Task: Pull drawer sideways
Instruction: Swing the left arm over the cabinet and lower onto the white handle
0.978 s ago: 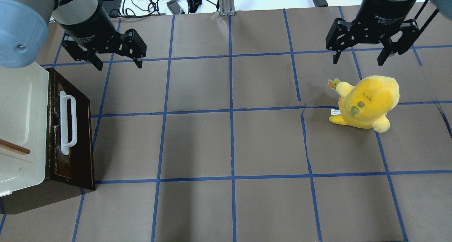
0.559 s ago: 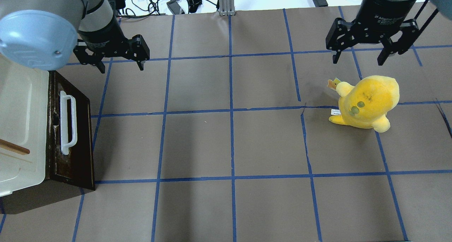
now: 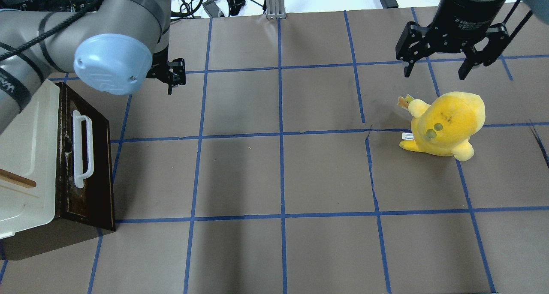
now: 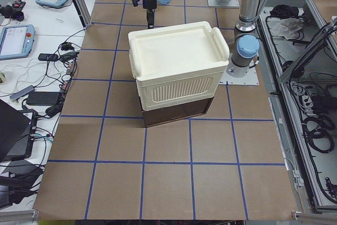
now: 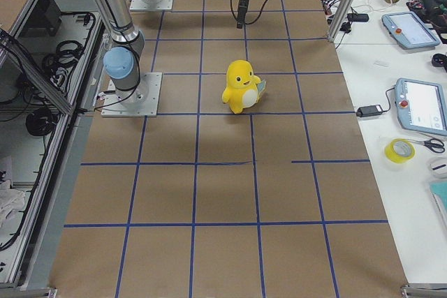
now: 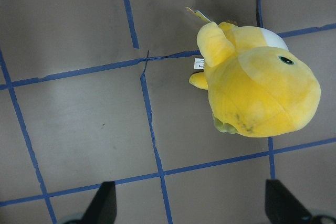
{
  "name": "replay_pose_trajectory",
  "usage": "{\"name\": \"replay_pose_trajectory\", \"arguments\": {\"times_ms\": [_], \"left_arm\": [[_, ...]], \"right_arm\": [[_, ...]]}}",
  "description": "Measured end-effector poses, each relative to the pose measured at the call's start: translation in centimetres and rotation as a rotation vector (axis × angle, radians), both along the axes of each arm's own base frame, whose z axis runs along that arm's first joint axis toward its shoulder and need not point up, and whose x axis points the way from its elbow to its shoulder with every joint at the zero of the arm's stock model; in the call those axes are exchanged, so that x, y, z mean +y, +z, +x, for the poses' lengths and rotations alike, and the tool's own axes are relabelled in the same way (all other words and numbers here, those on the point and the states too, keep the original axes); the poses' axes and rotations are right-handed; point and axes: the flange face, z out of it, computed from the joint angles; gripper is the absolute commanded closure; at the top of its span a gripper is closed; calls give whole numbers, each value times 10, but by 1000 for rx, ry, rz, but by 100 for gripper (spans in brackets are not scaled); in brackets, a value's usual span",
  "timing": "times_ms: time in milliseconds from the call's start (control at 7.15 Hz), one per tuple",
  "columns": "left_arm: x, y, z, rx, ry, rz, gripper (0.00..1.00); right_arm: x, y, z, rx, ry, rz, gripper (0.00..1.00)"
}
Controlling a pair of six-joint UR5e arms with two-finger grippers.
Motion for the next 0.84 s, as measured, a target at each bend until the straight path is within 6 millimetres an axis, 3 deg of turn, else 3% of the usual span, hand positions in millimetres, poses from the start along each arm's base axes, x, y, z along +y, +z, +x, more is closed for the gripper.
{"name": "replay_pose_trajectory", "arguments": {"times_ms": [419, 699, 839], "left_arm": [[13, -66, 19, -307, -41, 100, 0], [20, -93, 30, -378, -53, 155, 0], [17, -100, 41, -393, -42, 174, 6]], "right_arm": [[0, 0, 0, 0, 0, 0, 0], [0, 0, 0, 0, 0, 0, 0], [0, 0, 0, 0, 0, 0, 0]]}}
